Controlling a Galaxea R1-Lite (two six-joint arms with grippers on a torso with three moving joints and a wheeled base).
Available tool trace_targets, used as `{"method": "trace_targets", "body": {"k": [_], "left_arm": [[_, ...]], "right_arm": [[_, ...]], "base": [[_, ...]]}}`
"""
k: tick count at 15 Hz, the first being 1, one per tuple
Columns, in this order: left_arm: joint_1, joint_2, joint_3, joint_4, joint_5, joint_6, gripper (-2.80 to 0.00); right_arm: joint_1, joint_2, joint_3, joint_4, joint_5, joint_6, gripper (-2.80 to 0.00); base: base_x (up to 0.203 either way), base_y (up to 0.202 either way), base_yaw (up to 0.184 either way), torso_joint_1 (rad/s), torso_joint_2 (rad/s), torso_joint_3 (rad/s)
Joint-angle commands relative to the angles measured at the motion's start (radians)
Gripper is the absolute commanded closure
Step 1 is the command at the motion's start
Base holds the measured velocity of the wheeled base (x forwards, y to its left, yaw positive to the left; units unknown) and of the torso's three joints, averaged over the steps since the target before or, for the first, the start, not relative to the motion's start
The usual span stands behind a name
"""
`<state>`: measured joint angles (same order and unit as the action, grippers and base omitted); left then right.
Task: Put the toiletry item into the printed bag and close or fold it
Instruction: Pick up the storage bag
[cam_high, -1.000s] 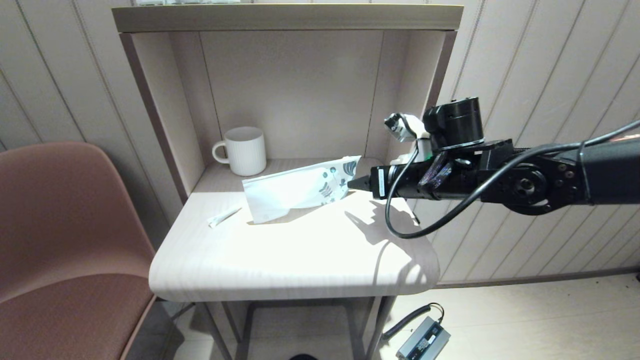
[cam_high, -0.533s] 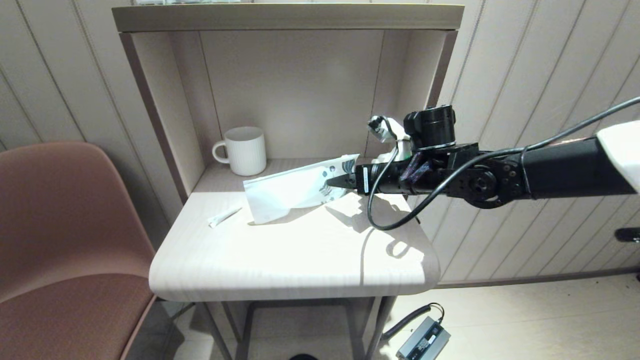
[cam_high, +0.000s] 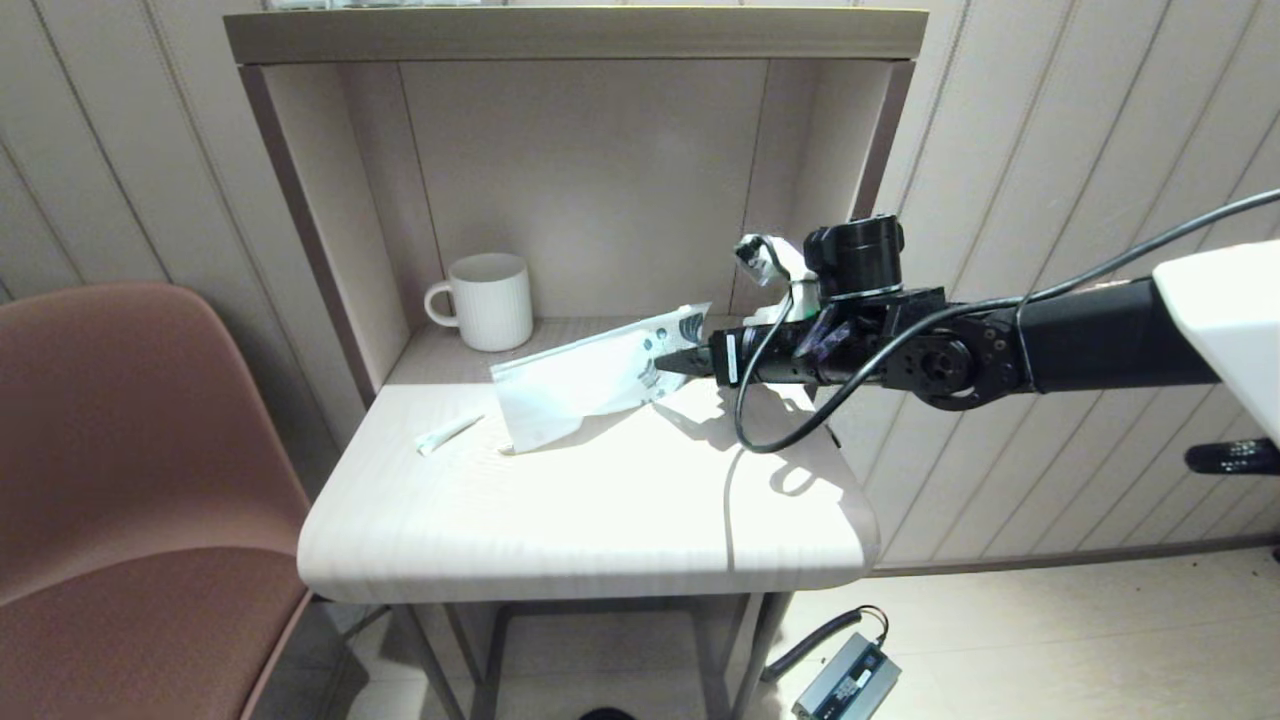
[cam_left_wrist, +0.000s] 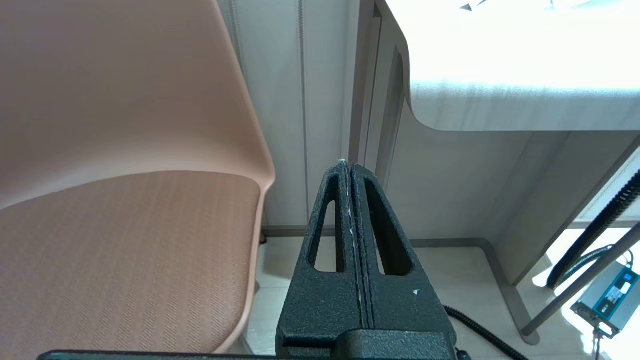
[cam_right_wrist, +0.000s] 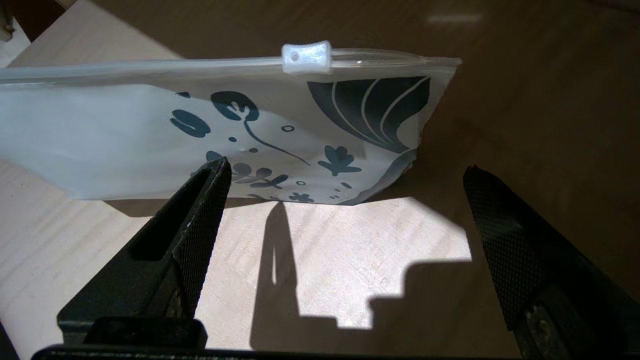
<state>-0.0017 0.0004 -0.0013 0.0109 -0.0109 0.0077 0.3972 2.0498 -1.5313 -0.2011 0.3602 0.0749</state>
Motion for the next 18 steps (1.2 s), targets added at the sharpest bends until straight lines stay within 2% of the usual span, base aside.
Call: {"method": "trace_targets", "body": {"k": [1, 4, 7, 10, 12, 15, 17, 18], "left_arm": [[0.000, 0.000, 0.000, 0.000, 0.000, 0.000, 0.00], [0.000, 0.000, 0.000, 0.000, 0.000, 0.000, 0.00], [0.000, 0.000, 0.000, 0.000, 0.000, 0.000, 0.00], [0.000, 0.000, 0.000, 0.000, 0.000, 0.000, 0.00], [0.000, 0.000, 0.000, 0.000, 0.000, 0.000, 0.00], [0.000, 0.000, 0.000, 0.000, 0.000, 0.000, 0.00], [0.000, 0.000, 0.000, 0.000, 0.000, 0.000, 0.00], [0.000, 0.000, 0.000, 0.000, 0.000, 0.000, 0.00]], "right_arm": [[0.003, -0.008, 0.003, -0.001, 0.003, -0.009, -2.80], [0.005, -0.015, 0.010, -0.002, 0.009, -0.039, -2.80], [0.003, -0.120, 0.086, 0.000, 0.009, -0.062, -2.80], [0.002, -0.262, 0.101, 0.057, -0.009, -0.014, -2.80], [0.019, -0.296, -0.027, 0.242, -0.068, 0.064, -2.80], [0.080, -0.262, -0.355, 0.650, -0.163, 0.171, -2.80], [0.130, -0.206, -0.463, 0.768, -0.227, 0.218, -2.80], [0.148, -0.149, -0.462, 0.795, -0.260, 0.236, -2.80]], "base": [[0.000, 0.000, 0.000, 0.000, 0.00, 0.000], [0.000, 0.000, 0.000, 0.000, 0.00, 0.000], [0.000, 0.000, 0.000, 0.000, 0.00, 0.000], [0.000, 0.000, 0.000, 0.000, 0.00, 0.000], [0.000, 0.000, 0.000, 0.000, 0.00, 0.000], [0.000, 0.000, 0.000, 0.000, 0.00, 0.000], [0.000, 0.000, 0.000, 0.000, 0.00, 0.000], [0.000, 0.000, 0.000, 0.000, 0.00, 0.000]]}}
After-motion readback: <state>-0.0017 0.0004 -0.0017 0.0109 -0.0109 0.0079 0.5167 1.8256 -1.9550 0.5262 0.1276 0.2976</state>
